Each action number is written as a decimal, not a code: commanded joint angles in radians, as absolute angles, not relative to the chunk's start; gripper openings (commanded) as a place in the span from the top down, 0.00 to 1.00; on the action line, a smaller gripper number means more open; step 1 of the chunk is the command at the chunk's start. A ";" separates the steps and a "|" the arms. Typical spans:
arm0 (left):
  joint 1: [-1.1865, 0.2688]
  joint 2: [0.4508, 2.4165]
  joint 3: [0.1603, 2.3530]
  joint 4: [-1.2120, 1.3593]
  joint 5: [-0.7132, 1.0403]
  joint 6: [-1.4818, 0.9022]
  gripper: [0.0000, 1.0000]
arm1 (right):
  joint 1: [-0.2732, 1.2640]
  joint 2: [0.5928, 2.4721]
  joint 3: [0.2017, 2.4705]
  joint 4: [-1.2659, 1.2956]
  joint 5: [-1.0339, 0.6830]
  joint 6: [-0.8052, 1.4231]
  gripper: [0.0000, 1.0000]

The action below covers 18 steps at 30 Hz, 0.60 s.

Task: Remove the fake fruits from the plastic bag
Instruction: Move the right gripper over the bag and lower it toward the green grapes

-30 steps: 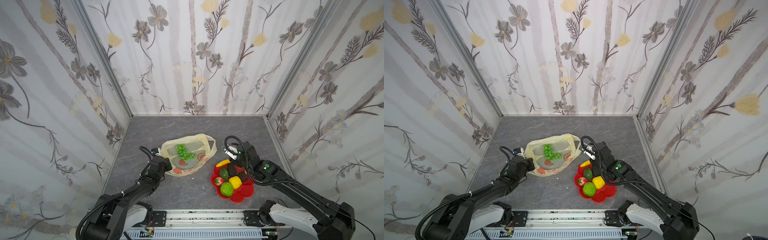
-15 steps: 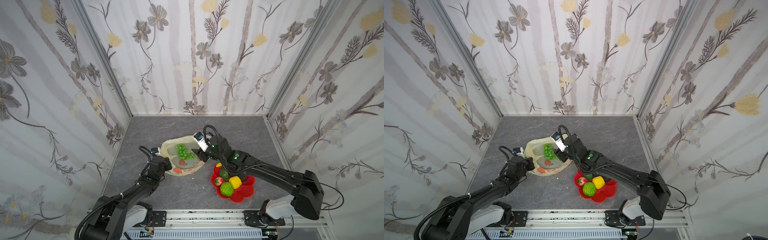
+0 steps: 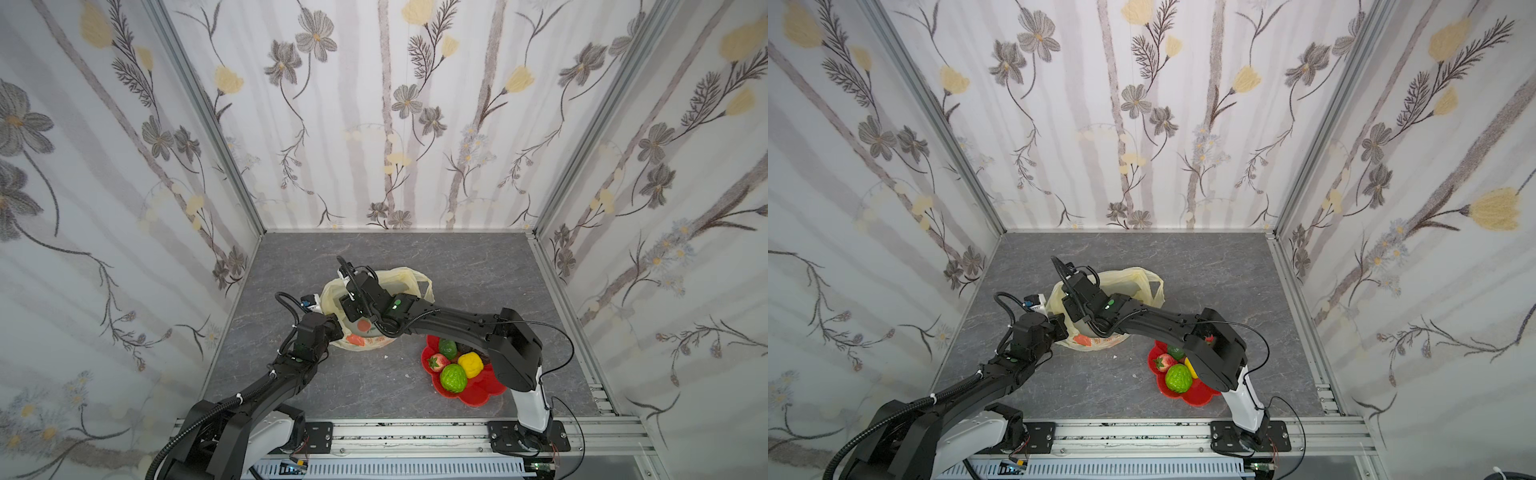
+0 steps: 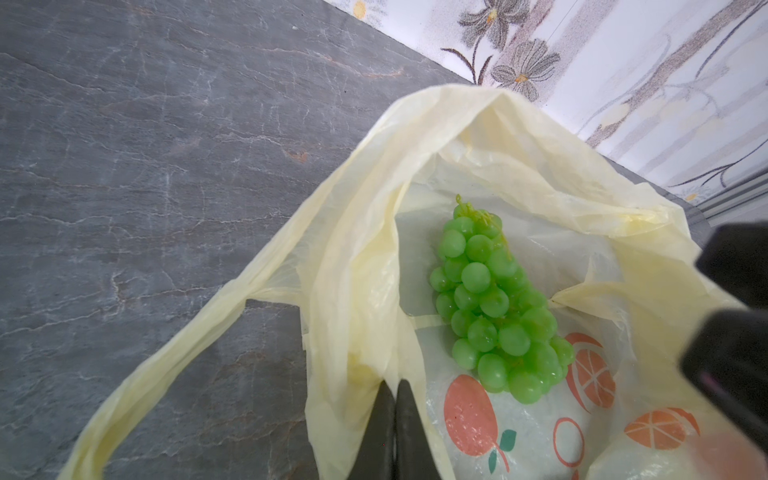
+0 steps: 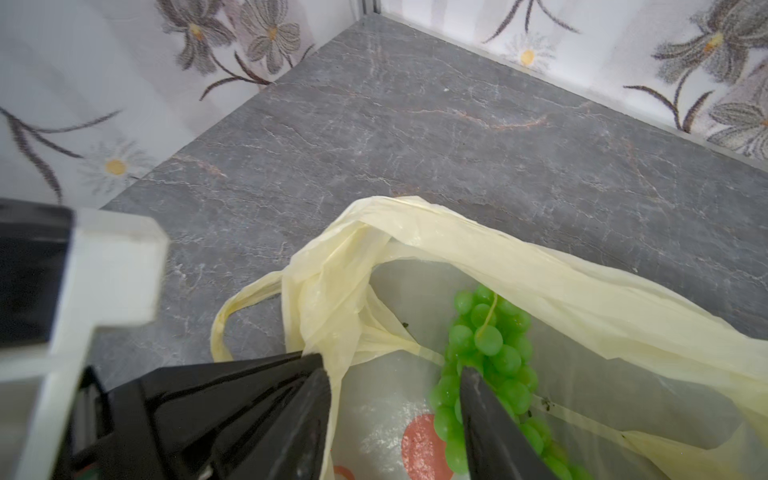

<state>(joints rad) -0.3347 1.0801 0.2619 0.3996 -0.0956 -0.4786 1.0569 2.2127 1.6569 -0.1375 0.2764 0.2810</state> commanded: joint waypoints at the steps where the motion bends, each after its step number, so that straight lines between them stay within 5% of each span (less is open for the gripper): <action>1: -0.335 1.078 0.260 0.439 -0.078 -0.483 1.00 | 1.042 2.257 1.707 -0.158 0.349 0.329 0.50; 18: -0.335 1.079 0.257 0.447 -0.072 -0.482 1.00 | 0.969 2.429 1.894 -0.255 0.273 0.355 0.58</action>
